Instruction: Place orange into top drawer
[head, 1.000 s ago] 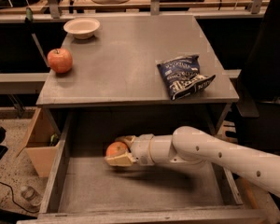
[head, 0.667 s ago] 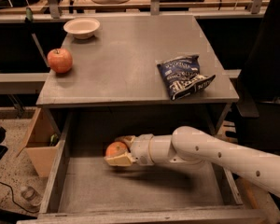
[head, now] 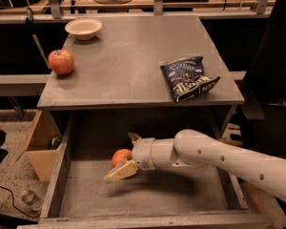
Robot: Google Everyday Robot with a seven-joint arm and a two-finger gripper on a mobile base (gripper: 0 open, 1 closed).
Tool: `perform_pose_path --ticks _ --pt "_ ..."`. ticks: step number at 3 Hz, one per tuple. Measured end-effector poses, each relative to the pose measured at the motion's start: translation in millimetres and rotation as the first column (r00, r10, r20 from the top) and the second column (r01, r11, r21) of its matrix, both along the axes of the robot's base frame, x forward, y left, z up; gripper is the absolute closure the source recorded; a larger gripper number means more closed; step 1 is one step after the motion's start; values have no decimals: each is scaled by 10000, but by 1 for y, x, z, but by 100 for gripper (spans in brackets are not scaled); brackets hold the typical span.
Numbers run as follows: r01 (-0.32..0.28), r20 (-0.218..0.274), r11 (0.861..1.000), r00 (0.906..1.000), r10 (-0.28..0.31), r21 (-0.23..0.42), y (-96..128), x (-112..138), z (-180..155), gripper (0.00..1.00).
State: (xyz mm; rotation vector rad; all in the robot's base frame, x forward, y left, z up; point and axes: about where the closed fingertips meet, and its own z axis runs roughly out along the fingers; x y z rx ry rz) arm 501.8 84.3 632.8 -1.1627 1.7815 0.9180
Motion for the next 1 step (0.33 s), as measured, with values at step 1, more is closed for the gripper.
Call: perform_pose_path --ticks 1 --pt "-1 0 10000 10000 1 0 0 0 0 0"
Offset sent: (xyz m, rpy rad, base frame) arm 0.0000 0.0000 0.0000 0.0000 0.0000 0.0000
